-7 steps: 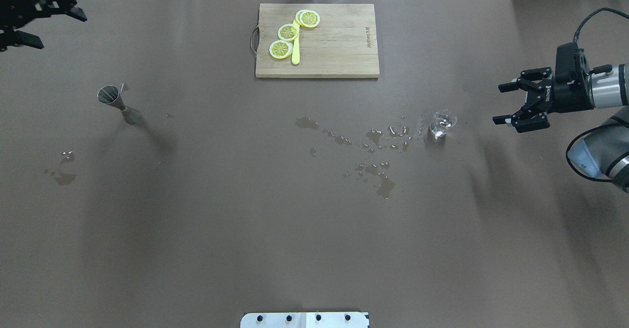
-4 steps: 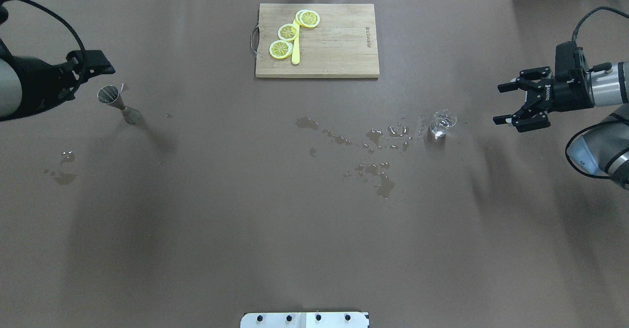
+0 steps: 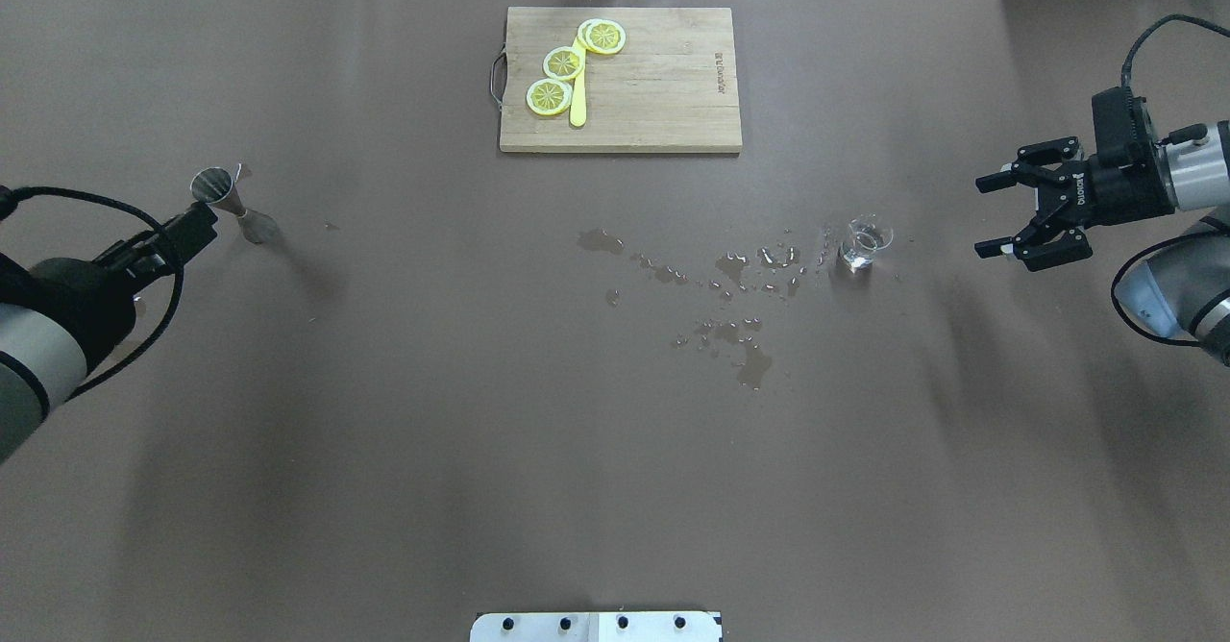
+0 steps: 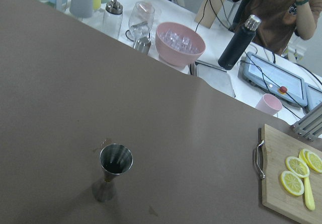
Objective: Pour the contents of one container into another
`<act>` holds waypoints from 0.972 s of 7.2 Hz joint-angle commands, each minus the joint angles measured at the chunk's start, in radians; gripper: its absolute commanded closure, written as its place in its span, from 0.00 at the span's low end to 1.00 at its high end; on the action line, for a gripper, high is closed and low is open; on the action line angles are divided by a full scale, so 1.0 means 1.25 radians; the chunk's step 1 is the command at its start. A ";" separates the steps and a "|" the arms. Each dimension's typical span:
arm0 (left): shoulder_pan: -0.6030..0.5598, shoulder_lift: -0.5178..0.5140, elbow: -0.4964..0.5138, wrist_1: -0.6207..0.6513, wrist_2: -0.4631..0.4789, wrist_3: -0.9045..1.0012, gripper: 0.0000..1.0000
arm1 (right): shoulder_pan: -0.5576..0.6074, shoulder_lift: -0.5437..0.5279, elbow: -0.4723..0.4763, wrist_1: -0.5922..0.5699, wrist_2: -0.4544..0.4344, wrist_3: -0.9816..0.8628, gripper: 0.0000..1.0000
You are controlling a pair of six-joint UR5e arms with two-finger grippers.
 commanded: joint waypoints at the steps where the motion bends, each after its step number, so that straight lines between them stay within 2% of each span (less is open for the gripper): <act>1: 0.104 0.007 0.080 -0.024 0.197 -0.044 0.01 | 0.025 -0.016 0.020 0.026 0.007 -0.059 0.00; 3: 0.131 0.007 0.165 -0.053 0.304 -0.044 0.01 | 0.025 -0.009 0.014 0.026 -0.003 -0.057 0.00; 4: 0.151 0.010 0.208 -0.104 0.342 -0.044 0.01 | 0.024 -0.015 0.021 0.024 -0.028 -0.058 0.00; 6: 0.153 0.002 0.286 -0.123 0.348 -0.044 0.01 | -0.018 -0.027 0.025 0.022 -0.097 -0.075 0.00; 7: 0.157 -0.012 0.326 -0.122 0.403 -0.042 0.01 | -0.053 -0.037 0.027 0.020 -0.136 -0.093 0.00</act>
